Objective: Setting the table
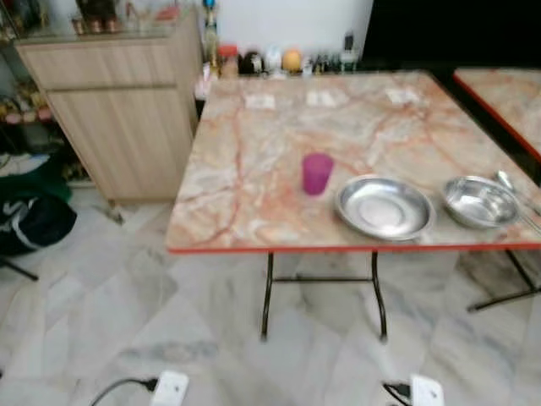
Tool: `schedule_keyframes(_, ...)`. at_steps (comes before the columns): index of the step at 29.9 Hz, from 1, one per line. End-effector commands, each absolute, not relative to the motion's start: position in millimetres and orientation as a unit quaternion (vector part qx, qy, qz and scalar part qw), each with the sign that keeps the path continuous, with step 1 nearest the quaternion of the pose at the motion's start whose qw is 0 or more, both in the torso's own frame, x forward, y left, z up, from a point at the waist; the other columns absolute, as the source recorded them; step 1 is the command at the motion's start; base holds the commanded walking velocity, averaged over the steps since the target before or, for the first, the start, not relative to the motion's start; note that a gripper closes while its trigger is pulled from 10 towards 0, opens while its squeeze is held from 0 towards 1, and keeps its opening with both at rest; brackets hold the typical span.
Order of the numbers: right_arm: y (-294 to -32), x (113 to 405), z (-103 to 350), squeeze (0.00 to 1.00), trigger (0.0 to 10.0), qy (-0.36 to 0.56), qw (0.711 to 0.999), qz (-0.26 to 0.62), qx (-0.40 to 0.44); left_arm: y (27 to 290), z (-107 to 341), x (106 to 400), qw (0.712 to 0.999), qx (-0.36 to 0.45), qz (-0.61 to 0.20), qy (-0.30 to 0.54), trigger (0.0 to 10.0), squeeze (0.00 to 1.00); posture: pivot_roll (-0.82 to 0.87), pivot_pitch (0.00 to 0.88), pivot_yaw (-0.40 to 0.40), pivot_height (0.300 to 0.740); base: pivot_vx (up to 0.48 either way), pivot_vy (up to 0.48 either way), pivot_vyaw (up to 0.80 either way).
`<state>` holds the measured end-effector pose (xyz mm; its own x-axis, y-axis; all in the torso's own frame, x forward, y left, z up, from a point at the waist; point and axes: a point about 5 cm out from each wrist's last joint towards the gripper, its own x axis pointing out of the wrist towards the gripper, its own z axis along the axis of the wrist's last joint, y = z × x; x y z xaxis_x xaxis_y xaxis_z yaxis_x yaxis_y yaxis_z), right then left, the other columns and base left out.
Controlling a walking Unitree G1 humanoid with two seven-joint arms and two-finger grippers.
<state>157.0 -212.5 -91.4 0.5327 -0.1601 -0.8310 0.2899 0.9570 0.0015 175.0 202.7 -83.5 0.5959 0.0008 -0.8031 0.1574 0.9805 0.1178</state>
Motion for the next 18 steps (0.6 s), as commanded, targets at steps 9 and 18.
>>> schedule_keyframes(9, -180.8, 185.2, -83.5, 0.0, 10.0, 0.441, 0.887, -0.061, 0.125, 226.6, -79.4, 176.2, 0.889, 0.019, 0.03, 0.457, 10.0, 0.0, 0.2, 0.0, -0.14, 0.74, 0.0, 0.0, 0.0)
schedule_keyframes(18, -182.5, 188.1, -81.4, 0.0, 10.0, 0.43, 0.892, -0.056, 0.126, 224.8, -78.5, 178.1, 0.893, 0.015, 0.027, 0.449, 10.0, 0.0, 0.19, 0.0, -0.146, 0.74, 0.0, 0.0, 0.0)
